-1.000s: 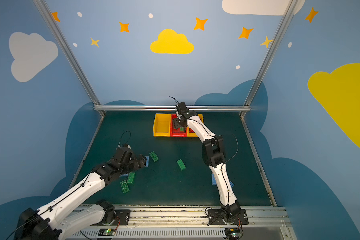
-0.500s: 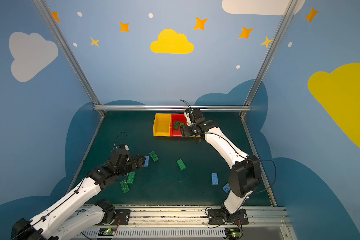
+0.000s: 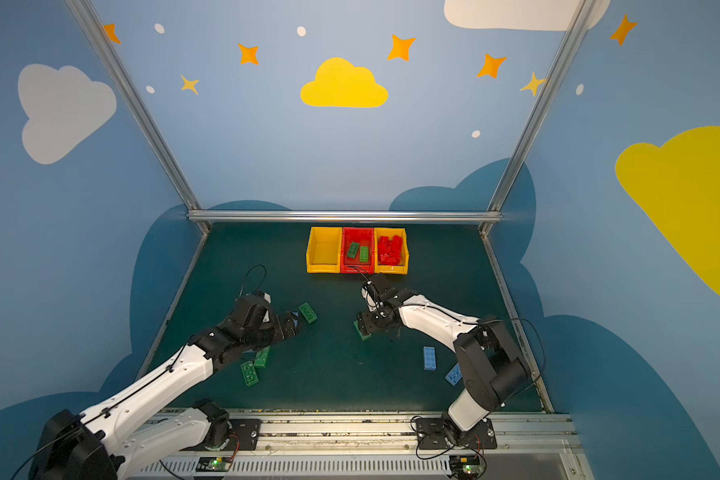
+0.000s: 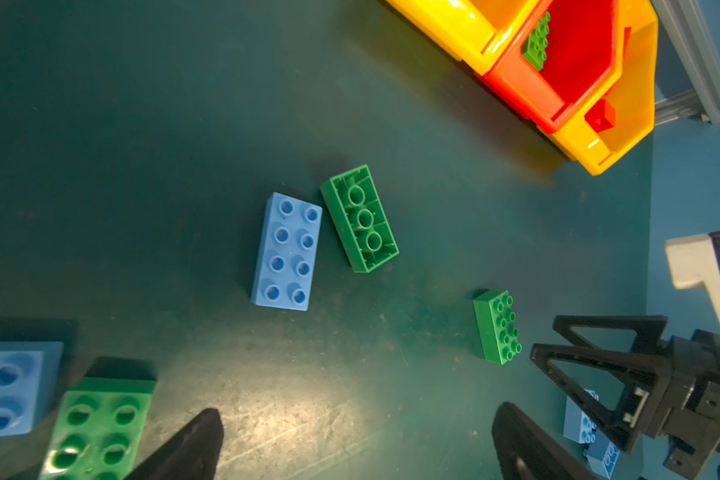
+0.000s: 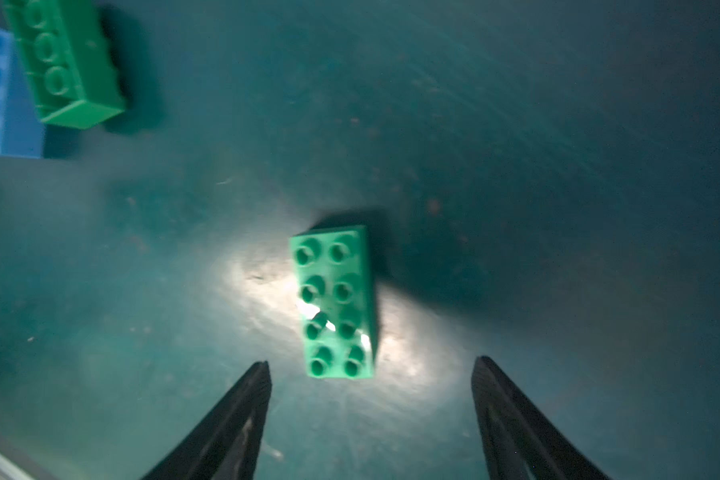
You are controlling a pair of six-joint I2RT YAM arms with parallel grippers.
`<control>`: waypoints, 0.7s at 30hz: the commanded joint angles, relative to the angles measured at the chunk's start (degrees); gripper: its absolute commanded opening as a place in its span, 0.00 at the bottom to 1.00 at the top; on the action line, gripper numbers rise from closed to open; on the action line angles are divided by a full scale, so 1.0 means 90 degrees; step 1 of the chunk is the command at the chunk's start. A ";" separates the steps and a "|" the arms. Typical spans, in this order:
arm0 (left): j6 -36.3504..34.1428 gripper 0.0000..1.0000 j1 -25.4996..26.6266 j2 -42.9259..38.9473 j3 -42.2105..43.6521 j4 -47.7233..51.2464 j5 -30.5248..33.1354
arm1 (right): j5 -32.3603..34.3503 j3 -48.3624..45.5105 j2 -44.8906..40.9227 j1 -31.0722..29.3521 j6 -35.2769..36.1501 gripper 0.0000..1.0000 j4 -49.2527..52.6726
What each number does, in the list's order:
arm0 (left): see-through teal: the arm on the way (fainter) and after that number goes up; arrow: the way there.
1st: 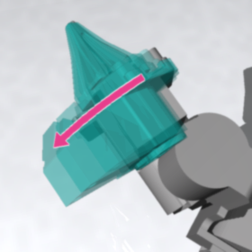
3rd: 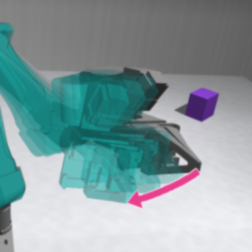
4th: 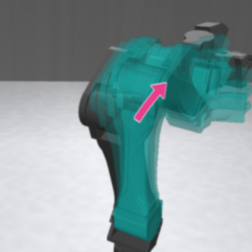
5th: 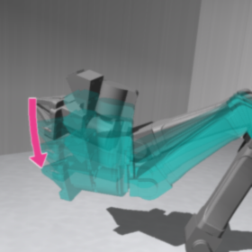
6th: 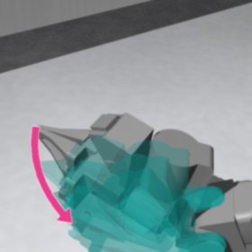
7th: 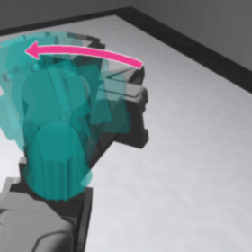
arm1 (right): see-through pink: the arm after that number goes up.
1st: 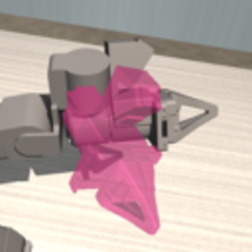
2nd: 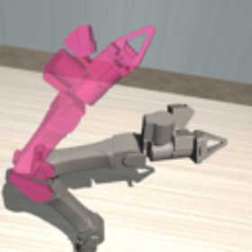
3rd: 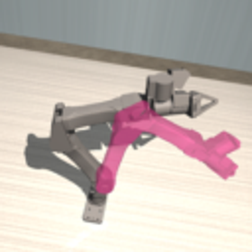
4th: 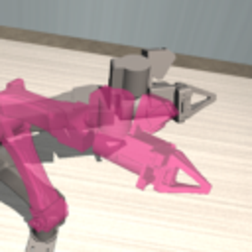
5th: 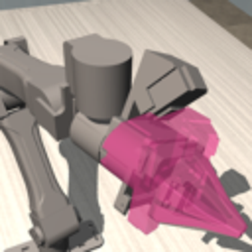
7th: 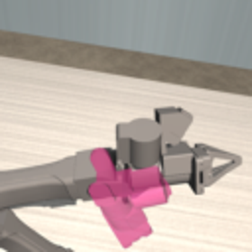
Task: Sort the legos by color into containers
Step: 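Move the right gripper back and lower it onto another green brick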
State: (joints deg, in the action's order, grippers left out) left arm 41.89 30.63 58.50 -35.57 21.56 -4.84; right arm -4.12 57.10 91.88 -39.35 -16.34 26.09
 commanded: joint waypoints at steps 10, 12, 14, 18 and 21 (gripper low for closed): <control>0.0316 1.00 0.0367 -0.0667 0.0395 0.0215 0.0379 | 0.0313 0.0116 0.0598 -0.0543 -0.0312 0.72 -0.0198; 0.0317 1.00 0.0376 -0.0787 0.0433 0.0285 0.0435 | 0.0374 0.0130 0.0683 -0.0588 -0.0340 0.70 -0.0164; 0.0321 1.00 0.0376 -0.0871 0.0485 0.0309 0.0479 | 0.0380 0.0139 0.0747 -0.0610 -0.0367 0.67 -0.0151; 0.0345 1.00 0.0374 -0.0914 0.0544 0.0292 0.0538 | 0.0416 0.0212 0.0885 -0.0644 -0.0401 0.53 -0.0080; 0.0301 1.00 0.0376 -0.0861 0.0562 0.0232 0.0545 | 0.0457 0.0304 0.0913 -0.0654 -0.0382 0.44 -0.0004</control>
State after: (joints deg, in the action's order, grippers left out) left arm 44.80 33.89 50.70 -31.14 23.11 -1.10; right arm -1.02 57.82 99.29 -44.91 -19.27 24.47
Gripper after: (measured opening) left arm 0.998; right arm 0.451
